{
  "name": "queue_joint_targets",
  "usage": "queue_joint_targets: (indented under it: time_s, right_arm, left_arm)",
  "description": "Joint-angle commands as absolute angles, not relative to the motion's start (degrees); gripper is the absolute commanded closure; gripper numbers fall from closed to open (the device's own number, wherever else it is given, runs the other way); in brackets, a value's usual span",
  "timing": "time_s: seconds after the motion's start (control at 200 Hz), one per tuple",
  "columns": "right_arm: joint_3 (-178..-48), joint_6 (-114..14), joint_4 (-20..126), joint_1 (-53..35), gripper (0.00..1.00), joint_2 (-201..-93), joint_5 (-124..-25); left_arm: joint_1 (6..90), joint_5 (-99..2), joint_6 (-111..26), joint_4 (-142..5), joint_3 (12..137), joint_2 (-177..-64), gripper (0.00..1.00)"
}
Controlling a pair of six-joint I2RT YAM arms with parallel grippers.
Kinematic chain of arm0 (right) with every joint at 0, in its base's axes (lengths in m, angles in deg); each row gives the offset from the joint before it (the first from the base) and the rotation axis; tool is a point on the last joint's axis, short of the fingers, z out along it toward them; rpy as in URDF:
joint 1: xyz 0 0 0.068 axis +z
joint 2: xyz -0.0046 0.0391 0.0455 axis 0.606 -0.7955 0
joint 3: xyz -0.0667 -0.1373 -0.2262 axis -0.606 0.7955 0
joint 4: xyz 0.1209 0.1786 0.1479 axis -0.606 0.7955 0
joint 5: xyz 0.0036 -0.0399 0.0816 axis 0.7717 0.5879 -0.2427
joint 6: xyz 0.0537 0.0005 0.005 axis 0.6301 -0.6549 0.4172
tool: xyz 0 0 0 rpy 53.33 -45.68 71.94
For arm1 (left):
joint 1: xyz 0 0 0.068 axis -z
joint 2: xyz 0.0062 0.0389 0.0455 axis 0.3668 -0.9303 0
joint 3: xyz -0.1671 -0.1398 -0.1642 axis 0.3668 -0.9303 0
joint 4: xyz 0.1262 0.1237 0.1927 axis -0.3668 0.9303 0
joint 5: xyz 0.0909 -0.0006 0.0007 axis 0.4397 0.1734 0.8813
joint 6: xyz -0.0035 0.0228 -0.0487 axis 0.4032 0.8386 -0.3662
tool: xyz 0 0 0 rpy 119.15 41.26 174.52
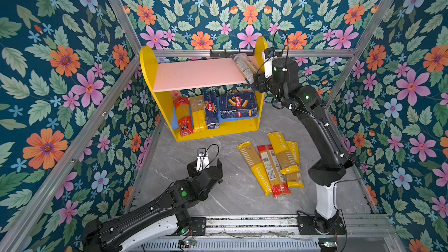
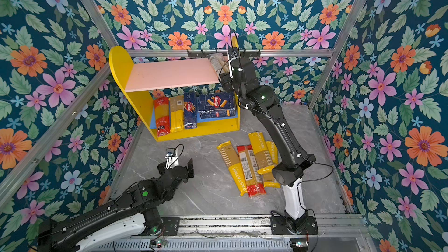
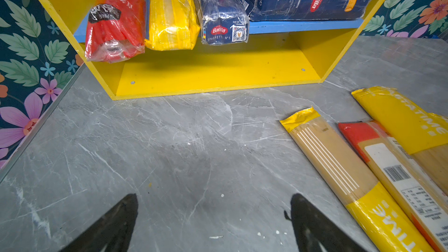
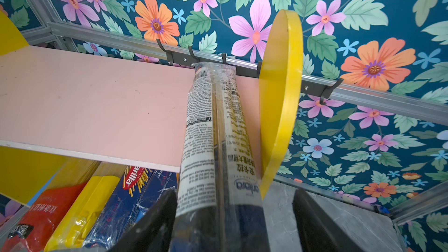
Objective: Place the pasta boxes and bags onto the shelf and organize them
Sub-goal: 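Lay the white-labelled bag on the pink top shelf with the right gripper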
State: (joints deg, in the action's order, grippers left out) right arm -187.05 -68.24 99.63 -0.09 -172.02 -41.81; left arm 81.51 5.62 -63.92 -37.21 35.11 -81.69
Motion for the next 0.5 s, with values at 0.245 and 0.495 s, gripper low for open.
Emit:
queue_joint_targets:
  time_s: [0.245, 0.495]
  right_arm:
    - [-170.46, -65.95, 97.66, 3.05, 0.41, -161.81, -40.33]
    - [-162.51, -64.61, 95.87, 3.33, 0.43, -156.5, -41.18]
  left_arm:
    - [81.47, 5.53, -64.68, -36.72, 35.62, -80.66, 0.0]
    - [81.51, 5.44, -64.58, -37.14, 35.88, -80.87, 0.0]
